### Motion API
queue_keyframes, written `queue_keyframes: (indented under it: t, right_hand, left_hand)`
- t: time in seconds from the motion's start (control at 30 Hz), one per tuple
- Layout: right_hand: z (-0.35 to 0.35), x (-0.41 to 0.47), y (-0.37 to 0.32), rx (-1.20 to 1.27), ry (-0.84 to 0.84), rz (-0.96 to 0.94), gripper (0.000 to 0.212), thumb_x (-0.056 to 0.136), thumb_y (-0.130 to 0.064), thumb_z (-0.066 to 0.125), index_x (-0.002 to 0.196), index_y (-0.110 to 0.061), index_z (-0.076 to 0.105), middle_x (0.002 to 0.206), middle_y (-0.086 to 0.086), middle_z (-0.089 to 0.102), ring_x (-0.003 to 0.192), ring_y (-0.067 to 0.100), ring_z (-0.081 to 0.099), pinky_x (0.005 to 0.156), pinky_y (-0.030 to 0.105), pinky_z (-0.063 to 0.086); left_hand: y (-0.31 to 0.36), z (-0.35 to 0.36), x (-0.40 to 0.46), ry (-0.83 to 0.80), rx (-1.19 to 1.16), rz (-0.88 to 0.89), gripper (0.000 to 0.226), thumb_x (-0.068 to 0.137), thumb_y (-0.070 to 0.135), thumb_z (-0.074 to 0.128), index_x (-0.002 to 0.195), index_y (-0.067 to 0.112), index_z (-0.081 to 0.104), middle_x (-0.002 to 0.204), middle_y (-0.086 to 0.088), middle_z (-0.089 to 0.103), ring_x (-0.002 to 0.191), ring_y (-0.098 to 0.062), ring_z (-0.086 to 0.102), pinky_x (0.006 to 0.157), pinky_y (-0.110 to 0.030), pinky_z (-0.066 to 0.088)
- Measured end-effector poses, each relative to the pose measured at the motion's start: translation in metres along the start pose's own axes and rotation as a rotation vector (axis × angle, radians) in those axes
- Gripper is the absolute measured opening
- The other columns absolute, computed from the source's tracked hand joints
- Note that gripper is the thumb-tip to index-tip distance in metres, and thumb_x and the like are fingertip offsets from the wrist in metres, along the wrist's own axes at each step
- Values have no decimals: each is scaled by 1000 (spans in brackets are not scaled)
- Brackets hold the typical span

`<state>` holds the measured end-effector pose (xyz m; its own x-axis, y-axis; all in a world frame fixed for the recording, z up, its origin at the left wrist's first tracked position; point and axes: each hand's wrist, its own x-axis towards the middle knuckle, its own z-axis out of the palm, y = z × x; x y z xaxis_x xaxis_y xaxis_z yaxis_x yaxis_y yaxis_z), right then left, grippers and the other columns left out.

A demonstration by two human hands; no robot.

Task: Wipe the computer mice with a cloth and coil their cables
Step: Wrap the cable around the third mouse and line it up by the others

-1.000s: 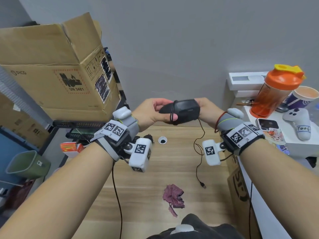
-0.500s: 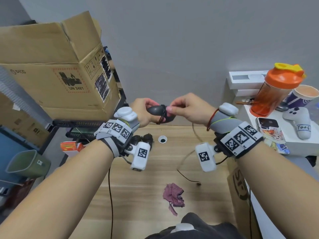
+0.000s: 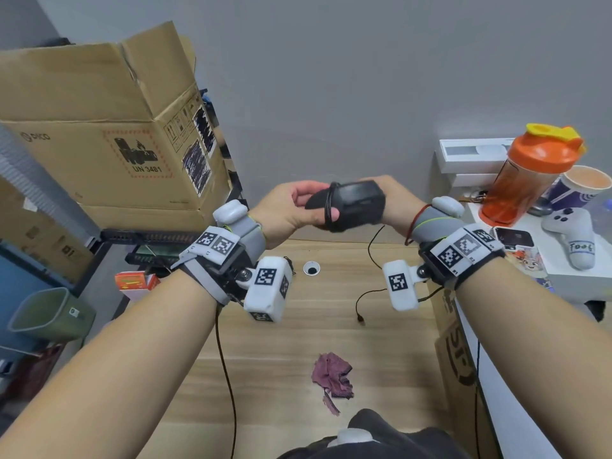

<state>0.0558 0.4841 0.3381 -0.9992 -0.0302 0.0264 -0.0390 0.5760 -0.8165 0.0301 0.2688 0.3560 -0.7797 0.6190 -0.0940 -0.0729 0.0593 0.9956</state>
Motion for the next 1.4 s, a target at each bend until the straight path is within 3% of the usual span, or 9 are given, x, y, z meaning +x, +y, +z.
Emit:
queue_keyframes:
  t: [0.13,0.4,0.5,0.6,0.97,1.07,1.13,1.23,1.4]
  right_hand:
    - [19,-12,1,179,-100,29,29,98,-31,54,79,-17,72,51,-8,40,47,13,34,45,22,30]
    - [27,-25,-30,-144,-272,-120,28,97,-39,55,81,-26,74,45,-12,37,45,4,36,48,12,30]
    - [21,-24,-40,-165,-239,-151,25,95,-37,58,81,-25,74,44,-13,42,46,6,38,48,13,31]
    - [8,-16,-41,-131,-113,-158,24,92,-37,63,78,-22,75,56,-9,58,53,4,47,56,17,36]
    - [-5,-6,-7,290,3,-55,25,81,-42,73,70,-20,66,61,-8,59,55,6,49,52,17,39]
    - [0,-7,4,236,-28,-27,22,87,-10,69,68,-21,65,62,-7,61,56,6,51,57,23,43]
    - [8,-10,7,191,-26,27,28,88,-3,58,63,-17,61,50,-5,50,46,10,40,50,24,33]
    - [23,-17,4,198,-127,46,30,99,-33,53,84,-16,72,54,-4,37,47,13,30,44,21,27]
    - [29,-25,-16,-80,-191,-85,27,95,-42,57,81,-28,76,42,-11,34,42,6,33,46,14,26]
  left_hand:
    - [0,-3,9,263,-128,19,58,73,1,80,126,-6,58,114,-23,69,109,-37,66,104,-50,48]
    - [-16,-19,15,489,309,-25,56,61,27,94,109,14,69,95,0,75,87,-12,72,86,-32,58]
    - [-16,-19,15,451,517,-23,54,53,35,96,99,27,70,88,10,74,74,2,69,70,-16,54]
    - [-13,-18,13,328,677,-63,54,50,36,97,98,28,72,86,11,74,81,-6,70,78,-28,58]
    - [-2,-4,4,-97,210,-56,51,62,10,89,109,14,68,101,-7,77,91,-18,73,86,-30,58]
    - [-2,0,5,-105,66,-24,45,67,3,81,109,12,68,95,-5,76,86,-18,72,82,-30,57]
    - [-1,2,8,-18,-87,-3,50,72,1,76,120,1,63,99,-12,74,88,-22,71,84,-33,58]
    - [2,-3,15,196,-179,-14,54,79,-1,76,129,-9,56,113,-22,70,102,-31,70,98,-42,53]
    - [-10,-15,19,435,210,-64,54,66,20,91,114,10,68,100,-4,75,97,-17,72,88,-23,55]
